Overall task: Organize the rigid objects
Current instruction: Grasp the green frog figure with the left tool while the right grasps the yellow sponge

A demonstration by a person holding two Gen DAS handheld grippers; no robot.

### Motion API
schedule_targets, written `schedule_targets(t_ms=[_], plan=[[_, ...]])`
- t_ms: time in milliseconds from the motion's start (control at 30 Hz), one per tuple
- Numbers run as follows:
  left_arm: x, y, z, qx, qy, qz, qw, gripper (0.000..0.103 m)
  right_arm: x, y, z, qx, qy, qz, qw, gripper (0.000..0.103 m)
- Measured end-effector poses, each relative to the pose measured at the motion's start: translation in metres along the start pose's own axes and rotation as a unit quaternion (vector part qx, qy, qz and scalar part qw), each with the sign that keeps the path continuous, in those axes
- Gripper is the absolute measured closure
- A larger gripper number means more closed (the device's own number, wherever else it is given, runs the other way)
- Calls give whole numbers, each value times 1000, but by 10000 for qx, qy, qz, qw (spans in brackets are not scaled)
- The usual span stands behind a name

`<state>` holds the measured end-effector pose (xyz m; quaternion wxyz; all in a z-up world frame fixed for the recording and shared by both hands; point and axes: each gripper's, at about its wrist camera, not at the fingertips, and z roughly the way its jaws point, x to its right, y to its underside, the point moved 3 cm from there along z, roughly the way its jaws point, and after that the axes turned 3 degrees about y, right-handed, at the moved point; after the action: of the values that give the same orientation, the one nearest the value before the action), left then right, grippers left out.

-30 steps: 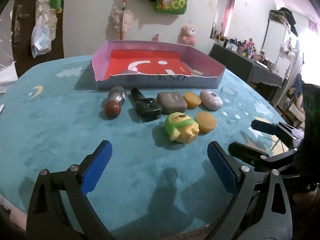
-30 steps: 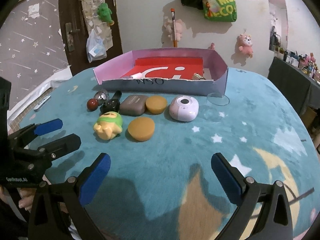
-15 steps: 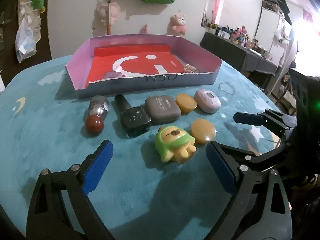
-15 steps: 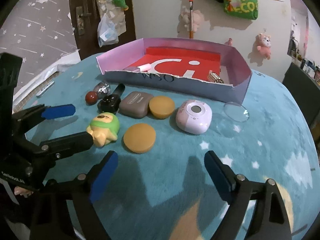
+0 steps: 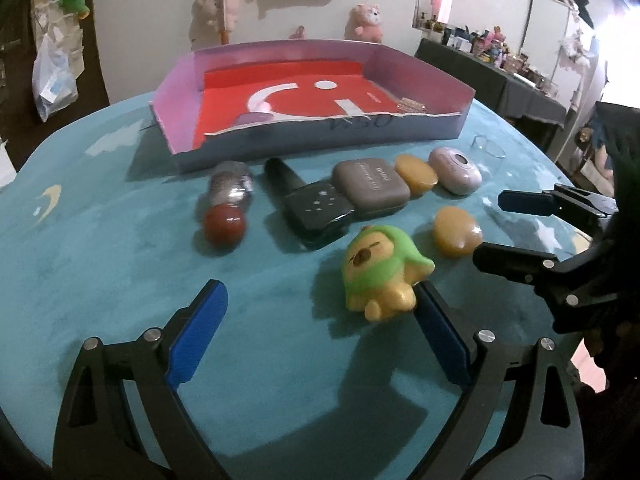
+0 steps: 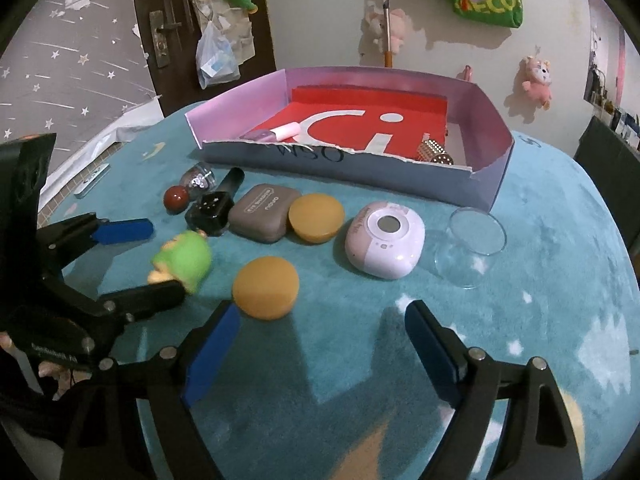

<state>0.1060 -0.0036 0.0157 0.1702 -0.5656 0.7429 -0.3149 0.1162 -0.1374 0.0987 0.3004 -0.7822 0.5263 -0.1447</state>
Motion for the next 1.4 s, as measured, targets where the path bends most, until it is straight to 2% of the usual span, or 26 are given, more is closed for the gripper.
schedule_targets(t_ms=[200,300,367,667,900,933,1000,1033,1067,1100,1400], plan=[[7,-3,-3,72,-43,261,9996,10,-11,-2,4,-109,-241,-173,9995,15],[11,-5,2,10,97,322,9994,20,-13,-4,8,-200,-346,-242,9989,15],[14,-6,5,-8,144,364,9992,22,-13,-5,9,-237,-409,-262,9985,16],[23,-12,15,-77,398,454,9981,31,-12,-11,14,-321,-645,-266,9970,25],[34,-15,20,-143,587,580,9965,47,-8,-15,17,-332,-780,-270,9960,37],[35,-15,20,-138,629,589,9962,51,-8,-15,17,-331,-804,-273,9958,37],[37,-15,19,-105,727,604,9955,57,-9,-15,17,-319,-871,-312,9952,44],[37,-16,19,-80,705,610,9956,57,-10,-15,17,-313,-924,-325,9947,47],[38,-16,19,-71,689,624,9956,57,-11,-15,17,-323,-1018,-315,9938,58],[38,-16,18,-63,688,626,9956,57,-10,-15,16,-335,-1128,-253,9927,63],[33,-17,6,100,653,583,9961,57,-5,-14,1,-108,-1118,-48,9937,63]])
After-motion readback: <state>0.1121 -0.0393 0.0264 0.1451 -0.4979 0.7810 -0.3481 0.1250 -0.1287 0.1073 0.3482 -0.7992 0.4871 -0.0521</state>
